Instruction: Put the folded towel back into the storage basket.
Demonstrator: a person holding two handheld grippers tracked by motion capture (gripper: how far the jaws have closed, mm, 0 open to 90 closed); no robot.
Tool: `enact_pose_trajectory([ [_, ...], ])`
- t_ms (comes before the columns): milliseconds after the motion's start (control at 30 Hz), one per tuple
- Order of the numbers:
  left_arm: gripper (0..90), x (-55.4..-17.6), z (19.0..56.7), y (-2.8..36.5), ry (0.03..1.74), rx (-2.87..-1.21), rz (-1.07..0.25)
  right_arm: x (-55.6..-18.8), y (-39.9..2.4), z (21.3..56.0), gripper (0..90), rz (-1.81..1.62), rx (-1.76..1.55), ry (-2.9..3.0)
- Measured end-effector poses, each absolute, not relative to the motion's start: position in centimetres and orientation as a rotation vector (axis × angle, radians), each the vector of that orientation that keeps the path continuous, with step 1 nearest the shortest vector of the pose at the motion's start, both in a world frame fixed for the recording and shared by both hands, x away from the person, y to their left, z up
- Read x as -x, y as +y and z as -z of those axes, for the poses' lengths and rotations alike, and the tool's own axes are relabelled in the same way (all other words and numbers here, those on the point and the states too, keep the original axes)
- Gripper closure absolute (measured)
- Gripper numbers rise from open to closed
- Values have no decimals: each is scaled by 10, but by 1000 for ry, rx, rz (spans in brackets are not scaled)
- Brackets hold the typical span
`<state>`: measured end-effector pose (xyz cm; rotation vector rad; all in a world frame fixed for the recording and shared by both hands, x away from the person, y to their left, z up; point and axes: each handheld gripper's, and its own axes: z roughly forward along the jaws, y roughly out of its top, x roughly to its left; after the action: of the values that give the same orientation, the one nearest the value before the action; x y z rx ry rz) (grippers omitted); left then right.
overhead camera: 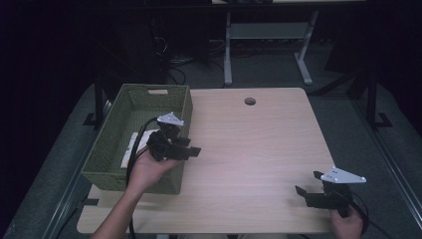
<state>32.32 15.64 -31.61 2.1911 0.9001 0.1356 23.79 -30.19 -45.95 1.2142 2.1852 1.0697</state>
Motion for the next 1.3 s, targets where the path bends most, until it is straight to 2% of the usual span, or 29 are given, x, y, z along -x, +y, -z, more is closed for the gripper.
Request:
enact_pose_trajectory([
  [400, 431, -313, 323, 127, 831, -2196, -79, -237, -304, 460, 138, -1077, -1219, 2184],
  [1300, 358, -300, 340, 70, 731, -2210, -82, -236, -309, 459, 138, -1078, -1233, 2175],
])
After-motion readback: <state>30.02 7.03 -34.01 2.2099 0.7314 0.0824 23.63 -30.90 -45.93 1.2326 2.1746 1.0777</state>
